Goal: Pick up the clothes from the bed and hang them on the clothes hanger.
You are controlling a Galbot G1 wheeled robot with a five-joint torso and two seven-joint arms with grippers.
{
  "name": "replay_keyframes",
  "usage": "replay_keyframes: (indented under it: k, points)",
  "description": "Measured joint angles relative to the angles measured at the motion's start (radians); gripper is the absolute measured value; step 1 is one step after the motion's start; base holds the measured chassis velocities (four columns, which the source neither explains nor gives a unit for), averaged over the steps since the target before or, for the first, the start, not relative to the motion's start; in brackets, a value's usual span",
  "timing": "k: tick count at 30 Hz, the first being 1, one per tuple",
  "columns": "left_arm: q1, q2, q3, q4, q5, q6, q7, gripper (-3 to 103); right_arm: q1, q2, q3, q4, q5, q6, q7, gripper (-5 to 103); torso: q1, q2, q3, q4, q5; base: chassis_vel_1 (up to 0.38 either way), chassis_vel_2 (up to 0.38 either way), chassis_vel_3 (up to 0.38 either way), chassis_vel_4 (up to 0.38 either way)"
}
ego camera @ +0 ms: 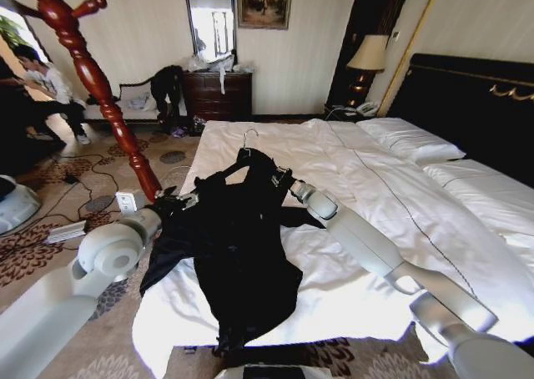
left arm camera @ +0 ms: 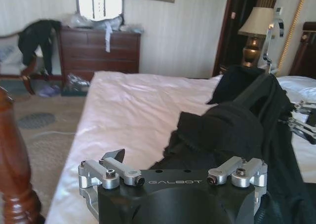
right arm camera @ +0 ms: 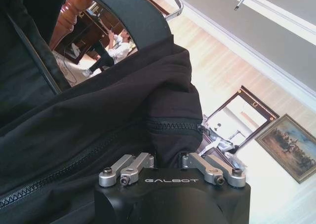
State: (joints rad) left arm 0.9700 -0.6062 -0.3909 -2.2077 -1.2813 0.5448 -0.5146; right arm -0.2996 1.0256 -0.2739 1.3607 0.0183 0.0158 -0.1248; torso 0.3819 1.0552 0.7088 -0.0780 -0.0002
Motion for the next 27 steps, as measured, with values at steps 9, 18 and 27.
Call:
replay_keyframes:
  k: [9, 18, 27]
  points:
    - [-0.018, 0.006, 0.027, -0.007, -0.073, 0.027, 0.052, 100, -0.003, -0.013, 0.004, 0.032, 0.000, 0.002, -0.001, 19, 0.000, 0.000, 0.000, 0.0002, 0.0000, 0.000, 0.000, 0.000, 0.000]
    - [-0.068, 0.013, 0.059, 0.028, -0.101, 0.022, 0.084, 100, -0.028, -0.036, 0.009, 0.095, 0.000, 0.006, -0.002, 19, 0.000, 0.000, 0.000, 0.0000, 0.0001, 0.000, 0.000, 0.000, 0.000]
    - [-0.086, 0.020, 0.067, 0.060, -0.114, 0.009, 0.092, 96, 0.003, -0.005, -0.031, 0.116, -0.002, 0.015, 0.001, 19, 0.000, 0.000, 0.000, 0.0003, 0.0001, 0.000, 0.000, 0.000, 0.000]
